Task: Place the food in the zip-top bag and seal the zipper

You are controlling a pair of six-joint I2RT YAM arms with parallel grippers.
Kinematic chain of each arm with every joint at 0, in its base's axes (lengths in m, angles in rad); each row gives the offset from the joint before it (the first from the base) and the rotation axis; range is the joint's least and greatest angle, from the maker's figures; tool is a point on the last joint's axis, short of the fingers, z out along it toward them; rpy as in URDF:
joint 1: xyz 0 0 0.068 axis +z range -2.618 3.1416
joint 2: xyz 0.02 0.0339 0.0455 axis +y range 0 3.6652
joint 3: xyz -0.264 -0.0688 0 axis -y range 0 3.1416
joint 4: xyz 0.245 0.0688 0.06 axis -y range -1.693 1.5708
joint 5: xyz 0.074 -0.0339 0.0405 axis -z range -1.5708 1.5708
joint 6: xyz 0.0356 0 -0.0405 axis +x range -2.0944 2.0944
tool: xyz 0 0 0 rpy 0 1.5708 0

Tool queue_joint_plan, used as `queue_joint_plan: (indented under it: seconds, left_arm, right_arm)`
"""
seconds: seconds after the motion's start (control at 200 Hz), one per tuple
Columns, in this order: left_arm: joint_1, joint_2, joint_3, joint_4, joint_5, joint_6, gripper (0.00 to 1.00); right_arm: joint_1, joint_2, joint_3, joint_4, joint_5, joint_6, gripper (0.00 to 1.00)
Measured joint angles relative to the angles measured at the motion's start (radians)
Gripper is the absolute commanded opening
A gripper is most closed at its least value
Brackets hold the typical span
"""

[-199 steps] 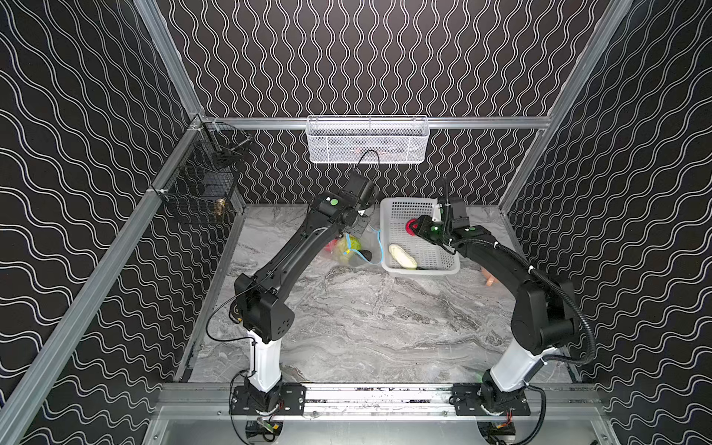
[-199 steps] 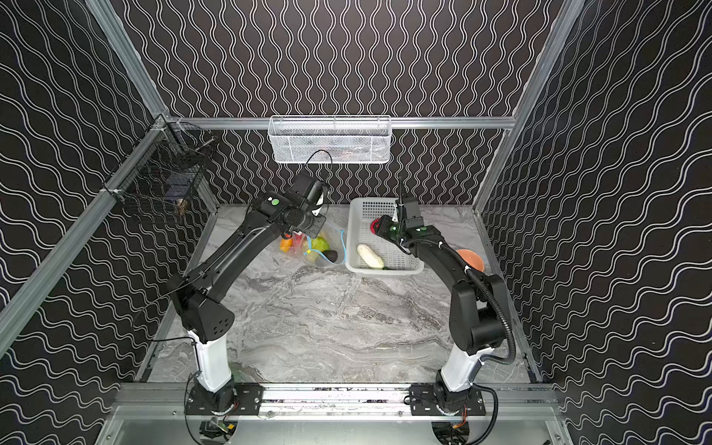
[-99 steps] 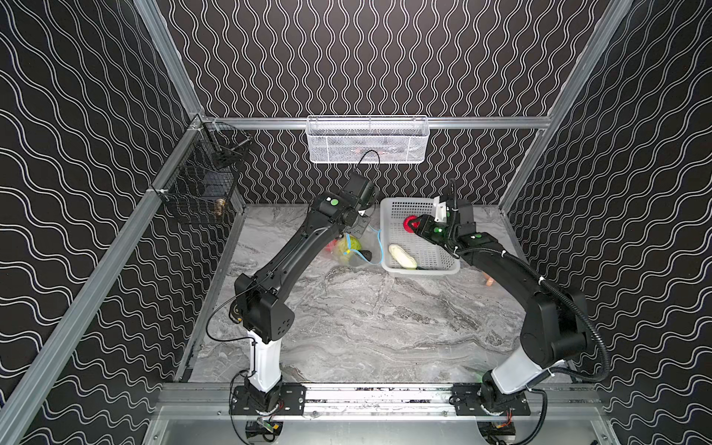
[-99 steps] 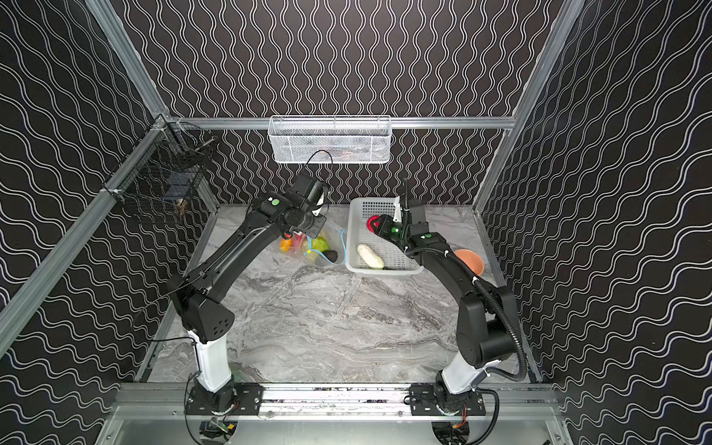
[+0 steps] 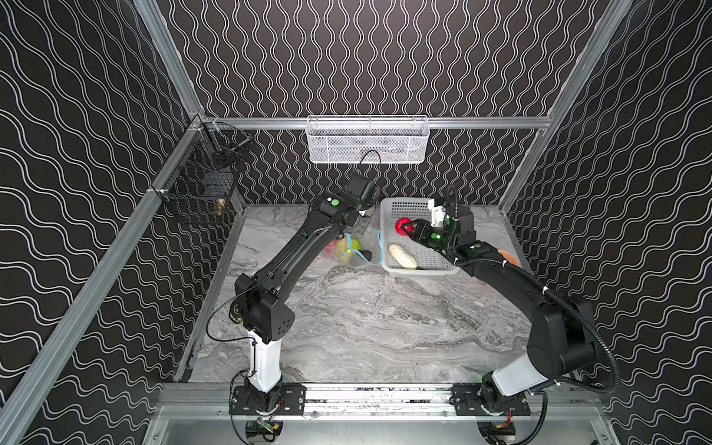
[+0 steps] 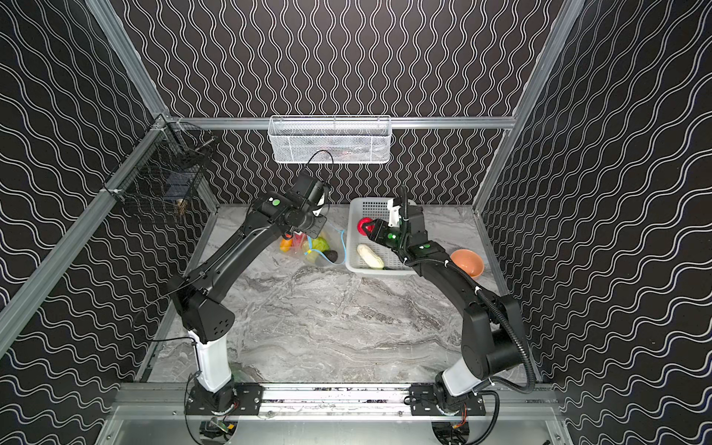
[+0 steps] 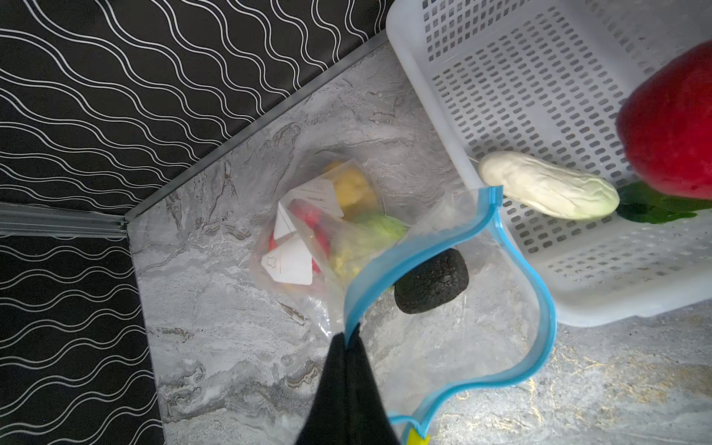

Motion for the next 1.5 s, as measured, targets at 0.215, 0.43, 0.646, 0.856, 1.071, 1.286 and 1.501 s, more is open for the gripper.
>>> queue_joint_plan:
  seconds: [0.215,0.43,0.646,0.856,1.071,1.286,1.501]
  left_arm:
    - [-0.002,0.0,0.0,0.0,0.0,0.0,0.0]
    - [-0.004,0.0,0.0,0.0,-0.004,0.003,0.0]
    - [-0.004,0.0,0.0,0.0,-0.004,0.003,0.0]
    - [-0.005,0.0,0.0,0.0,-0.004,0.003,0.0]
    - [-0.006,0.0,0.0,0.0,-0.004,0.003,0.0]
    - [-0.006,0.0,0.0,0.0,-0.004,0.003,0.0]
    - [-0.006,-0.005,0.0,0.0,-0.003,0.003,0.0]
  right_arm:
    - [0.03,-0.011,-0.01,0.048,-0.021,0.004,0.23]
    - [0.06,-0.01,-0.011,0.072,-0.024,0.015,0.23]
    - [0.089,0.003,-0.011,0.084,-0.028,0.014,0.23]
    - [0.139,0.028,-0.001,0.109,-0.043,0.015,0.23]
    - [0.165,0.051,0.021,0.117,-0.039,0.015,0.23]
    - [0.183,0.077,0.039,0.117,-0.024,0.015,0.23]
    - [0.202,0.119,0.071,0.116,-0.013,0.019,0.23]
